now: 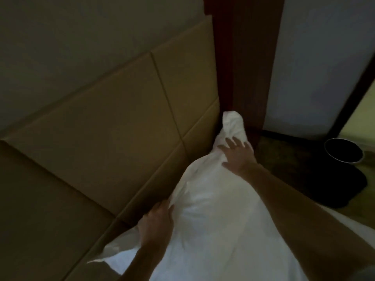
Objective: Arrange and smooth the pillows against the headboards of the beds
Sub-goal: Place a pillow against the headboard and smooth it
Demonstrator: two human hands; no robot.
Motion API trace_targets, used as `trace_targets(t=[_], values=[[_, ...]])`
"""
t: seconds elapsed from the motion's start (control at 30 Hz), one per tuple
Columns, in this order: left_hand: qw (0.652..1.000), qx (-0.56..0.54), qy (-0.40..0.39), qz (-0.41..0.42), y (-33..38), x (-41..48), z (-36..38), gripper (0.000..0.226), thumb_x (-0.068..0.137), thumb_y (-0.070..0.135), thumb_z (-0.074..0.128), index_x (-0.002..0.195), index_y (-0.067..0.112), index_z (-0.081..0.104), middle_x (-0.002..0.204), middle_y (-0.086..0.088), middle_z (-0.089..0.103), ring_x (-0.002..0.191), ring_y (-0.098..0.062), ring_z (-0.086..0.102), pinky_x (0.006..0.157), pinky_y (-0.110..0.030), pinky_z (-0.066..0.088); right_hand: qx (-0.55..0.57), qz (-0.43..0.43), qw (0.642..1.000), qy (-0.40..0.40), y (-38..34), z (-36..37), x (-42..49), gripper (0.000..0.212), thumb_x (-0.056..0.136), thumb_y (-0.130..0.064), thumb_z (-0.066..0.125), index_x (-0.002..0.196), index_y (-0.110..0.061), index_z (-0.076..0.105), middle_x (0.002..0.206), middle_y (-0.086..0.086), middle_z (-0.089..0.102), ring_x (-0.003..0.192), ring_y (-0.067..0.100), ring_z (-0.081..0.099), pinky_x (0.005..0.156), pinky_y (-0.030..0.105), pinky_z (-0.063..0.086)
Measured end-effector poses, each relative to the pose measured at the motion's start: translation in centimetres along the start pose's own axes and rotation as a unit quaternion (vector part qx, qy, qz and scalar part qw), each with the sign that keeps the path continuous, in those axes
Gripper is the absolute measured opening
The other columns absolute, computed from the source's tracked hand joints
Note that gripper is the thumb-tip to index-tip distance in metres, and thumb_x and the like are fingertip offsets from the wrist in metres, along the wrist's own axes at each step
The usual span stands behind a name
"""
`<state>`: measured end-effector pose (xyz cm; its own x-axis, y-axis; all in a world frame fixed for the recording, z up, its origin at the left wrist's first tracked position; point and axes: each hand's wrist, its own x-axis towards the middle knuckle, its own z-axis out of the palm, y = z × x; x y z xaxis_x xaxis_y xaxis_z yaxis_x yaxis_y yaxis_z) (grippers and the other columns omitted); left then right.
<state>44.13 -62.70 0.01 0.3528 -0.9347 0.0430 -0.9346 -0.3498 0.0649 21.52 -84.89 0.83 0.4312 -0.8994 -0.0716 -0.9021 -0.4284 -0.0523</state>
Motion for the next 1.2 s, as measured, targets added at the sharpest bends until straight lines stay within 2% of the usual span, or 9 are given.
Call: trace_targets(t=[0.1, 0.23, 0.37, 0.43, 0.53, 0.7, 0.9, 1.03, 1.2], values=[[1.000, -0.002, -0.013, -0.021, 0.8, 0.4, 2.0, 0.043, 0.103, 0.050, 0.028, 0.129, 0.027, 0.053, 0.119, 0.003, 0.063, 0.102, -0.019, 0.065, 0.083, -0.037, 0.055, 0.197, 0.038, 0.976, -0.089, -0.1, 4.5, -2.1, 0.083, 0.092, -0.051, 0.059, 0.157, -0.031, 0.012, 0.162, 0.008, 0.021, 0.142, 0.035, 0.034, 0.113, 0.052, 0.036], [0.999, -0.029, -0.029, -0.013, 1.6, 2.0, 1.5, 0.069, 0.092, 0.072, 0.036, 0.140, 0.023, 0.039, 0.131, -0.002, 0.057, 0.116, -0.024, 0.059, 0.091, -0.040, 0.049, 0.386, 0.138, 0.908, -0.083, -1.9, 9.3, -4.3, 0.095, 0.085, -0.061, 0.061, 0.156, -0.026, 0.008, 0.157, 0.010, 0.025, 0.137, 0.036, 0.039, 0.107, 0.054, 0.042], [0.988, -0.096, -0.097, -0.075, 4.1, 5.4, 0.8, 0.103, 0.072, 0.087, 0.054, 0.149, 0.025, 0.025, 0.137, -0.008, 0.054, 0.123, -0.033, 0.057, 0.095, -0.045, 0.046, 0.577, 0.362, 0.718, -0.144, -2.9, 11.8, -6.6, 0.134, 0.064, -0.079, 0.070, 0.157, -0.026, -0.011, 0.163, 0.013, 0.006, 0.145, 0.043, 0.024, 0.113, 0.058, 0.033], [0.987, -0.050, -0.133, -0.071, 5.3, 6.9, 1.2, 0.105, 0.071, 0.086, 0.055, 0.150, 0.023, 0.027, 0.141, -0.010, 0.053, 0.126, -0.034, 0.054, 0.096, -0.045, 0.045, 0.646, 0.394, 0.627, -0.187, -3.0, 12.5, -8.4, 0.142, 0.059, -0.081, 0.073, 0.155, -0.030, -0.018, 0.164, 0.012, 0.010, 0.144, 0.046, 0.025, 0.108, 0.067, 0.032], [0.991, 0.011, -0.131, -0.032, 5.8, 8.1, 2.0, 0.096, 0.073, 0.090, 0.046, 0.141, 0.023, 0.042, 0.133, -0.009, 0.059, 0.121, -0.033, 0.058, 0.090, -0.040, 0.045, 0.709, 0.379, 0.561, -0.197, -2.8, 14.4, -9.8, 0.143, 0.055, -0.081, 0.075, 0.155, -0.036, -0.015, 0.163, 0.011, 0.019, 0.141, 0.048, 0.031, 0.104, 0.073, 0.033], [0.996, -0.008, -0.027, 0.090, 5.6, 8.7, 1.7, 0.042, 0.101, 0.055, 0.040, 0.113, 0.021, 0.061, 0.102, -0.006, 0.071, 0.092, -0.029, 0.066, 0.077, -0.036, 0.048, 0.755, 0.348, 0.537, -0.143, -3.4, 15.4, -10.4, 0.137, 0.055, -0.078, 0.078, 0.155, -0.042, -0.008, 0.160, 0.005, 0.027, 0.137, 0.040, 0.039, 0.103, 0.066, 0.039], [0.972, -0.059, 0.170, 0.152, 3.0, 8.9, -0.6, 0.033, 0.101, 0.044, 0.049, 0.088, 0.016, 0.061, 0.065, -0.001, 0.057, 0.056, -0.025, 0.054, 0.059, -0.030, 0.038, 0.759, 0.232, 0.591, -0.142, -5.5, 13.2, -7.5, 0.133, 0.060, -0.074, 0.079, 0.151, -0.050, -0.015, 0.158, -0.009, 0.031, 0.137, 0.027, 0.043, 0.099, 0.050, 0.044], [0.990, 0.065, 0.045, 0.115, 4.3, 9.7, 2.6, 0.038, 0.103, 0.051, 0.038, 0.122, 0.024, 0.058, 0.102, -0.009, 0.071, 0.092, -0.036, 0.068, 0.074, -0.039, 0.048, 0.732, 0.270, 0.610, -0.134, -5.0, 15.8, -6.8, 0.127, 0.074, -0.062, 0.076, 0.155, -0.036, -0.019, 0.162, -0.003, 0.026, 0.142, 0.027, 0.038, 0.098, 0.037, 0.040], [0.989, 0.118, -0.063, 0.060, 7.2, 11.0, 6.1, 0.038, 0.101, 0.047, 0.046, 0.128, 0.020, 0.053, 0.126, -0.009, 0.061, 0.113, -0.036, 0.060, 0.084, -0.042, 0.044, 0.697, 0.228, 0.666, -0.133, -1.8, 18.8, -8.4, 0.117, 0.071, -0.074, 0.071, 0.158, -0.038, 0.001, 0.158, -0.007, 0.031, 0.143, 0.023, 0.036, 0.114, 0.036, 0.035]])
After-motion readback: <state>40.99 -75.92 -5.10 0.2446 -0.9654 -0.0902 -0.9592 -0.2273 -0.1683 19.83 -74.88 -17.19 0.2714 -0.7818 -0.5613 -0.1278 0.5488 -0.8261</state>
